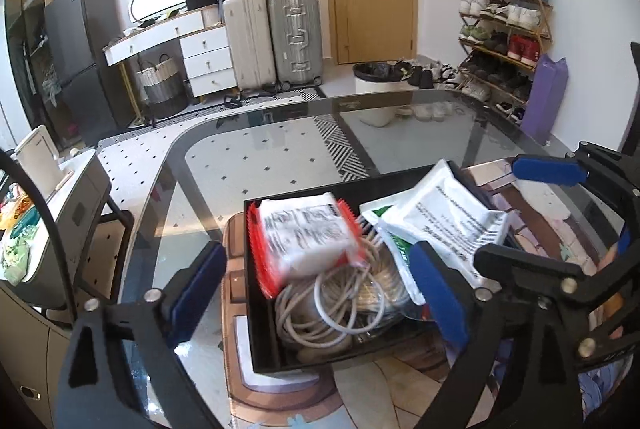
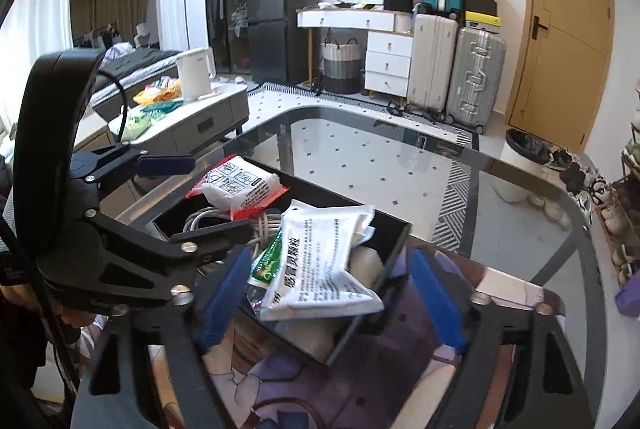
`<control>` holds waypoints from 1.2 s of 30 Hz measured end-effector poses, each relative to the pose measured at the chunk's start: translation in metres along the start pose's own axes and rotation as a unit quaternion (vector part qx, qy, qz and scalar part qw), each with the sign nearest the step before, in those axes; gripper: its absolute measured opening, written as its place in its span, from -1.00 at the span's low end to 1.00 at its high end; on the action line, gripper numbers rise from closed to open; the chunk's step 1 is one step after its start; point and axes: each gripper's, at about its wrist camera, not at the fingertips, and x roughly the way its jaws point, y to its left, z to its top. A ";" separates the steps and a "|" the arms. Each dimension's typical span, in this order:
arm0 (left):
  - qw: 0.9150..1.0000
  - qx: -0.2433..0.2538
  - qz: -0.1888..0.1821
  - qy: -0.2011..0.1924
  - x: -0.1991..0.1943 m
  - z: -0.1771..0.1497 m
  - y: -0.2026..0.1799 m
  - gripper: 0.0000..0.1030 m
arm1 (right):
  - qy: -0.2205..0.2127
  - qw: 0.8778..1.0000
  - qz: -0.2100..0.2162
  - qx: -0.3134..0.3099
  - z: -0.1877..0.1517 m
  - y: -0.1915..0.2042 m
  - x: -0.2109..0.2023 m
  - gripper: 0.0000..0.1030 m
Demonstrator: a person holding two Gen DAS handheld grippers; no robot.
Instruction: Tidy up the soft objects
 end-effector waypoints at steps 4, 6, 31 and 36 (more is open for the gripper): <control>1.000 0.005 -0.003 -0.010 -0.010 -0.002 -0.003 0.91 | -0.019 1.000 0.001 0.009 -0.008 -0.004 -0.015 0.92; 1.000 0.006 -0.007 -0.013 -0.015 -0.003 -0.003 0.94 | -0.034 0.999 -0.006 0.012 -0.012 -0.004 -0.023 0.97; 0.997 -0.053 -0.002 -0.061 -0.060 -0.037 0.013 1.00 | -0.117 0.991 0.037 0.062 -0.053 0.011 -0.065 0.98; 0.996 -0.064 0.001 -0.059 -0.056 -0.047 0.014 1.00 | -0.117 0.990 0.031 0.068 -0.061 0.010 -0.061 0.98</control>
